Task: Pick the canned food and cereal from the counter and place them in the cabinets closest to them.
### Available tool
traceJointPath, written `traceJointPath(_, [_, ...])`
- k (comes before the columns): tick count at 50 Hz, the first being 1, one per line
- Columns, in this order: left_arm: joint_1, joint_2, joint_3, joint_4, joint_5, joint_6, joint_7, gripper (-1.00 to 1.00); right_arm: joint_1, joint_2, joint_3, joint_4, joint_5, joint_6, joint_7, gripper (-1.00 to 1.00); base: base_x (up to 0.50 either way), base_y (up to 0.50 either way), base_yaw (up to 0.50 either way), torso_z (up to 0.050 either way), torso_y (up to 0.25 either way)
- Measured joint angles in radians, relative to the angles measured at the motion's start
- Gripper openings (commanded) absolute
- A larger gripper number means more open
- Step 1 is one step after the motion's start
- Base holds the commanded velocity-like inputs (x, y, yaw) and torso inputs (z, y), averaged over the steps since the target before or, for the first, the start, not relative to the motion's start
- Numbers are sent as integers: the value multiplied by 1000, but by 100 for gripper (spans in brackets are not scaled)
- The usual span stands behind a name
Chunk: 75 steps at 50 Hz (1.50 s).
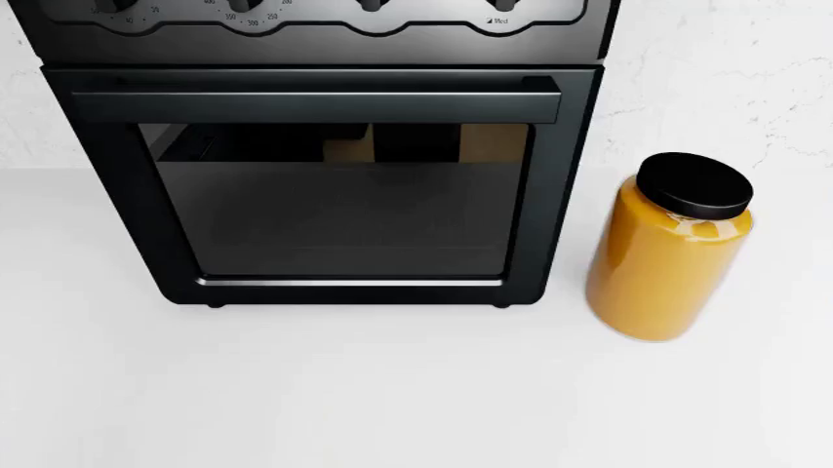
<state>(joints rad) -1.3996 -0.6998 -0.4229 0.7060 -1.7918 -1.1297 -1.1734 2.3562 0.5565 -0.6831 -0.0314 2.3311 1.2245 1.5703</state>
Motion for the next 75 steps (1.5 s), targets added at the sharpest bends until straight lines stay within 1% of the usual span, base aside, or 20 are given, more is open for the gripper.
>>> traceJointPath(8, [55, -39, -58, 46, -94, 18, -34, 100, 0, 78, -42, -123, 61, -92, 0, 100, 0, 0, 0, 0, 0])
traceJointPath(18, [119, -69, -115, 101, -187, 41, -63, 100, 0, 165, -87, -270, 111, -192, 0, 100, -6, 0, 0, 0, 0])
traceJointPath(26, [151, -85, -144, 129, -235, 59, -78, 100, -1, 209, -116, -348, 134, -238, 0, 100, -500, 0, 0, 0, 0])
traceJointPath(36, [172, -91, -157, 149, -255, 68, -84, 100, 0, 228, -147, -403, 150, -267, 0, 100, -500, -35, 0, 0, 0])
traceJointPath(53, [196, -94, -159, 168, -262, 73, -84, 100, 0, 240, -175, -465, 157, -307, 0, 100, -500, -200, 0, 0, 0])
traceJointPath(75, [250, -42, -145, 196, -226, 49, -55, 100, -24, 242, -244, -607, 128, -440, -11, 100, -500, -355, 0, 0, 0])
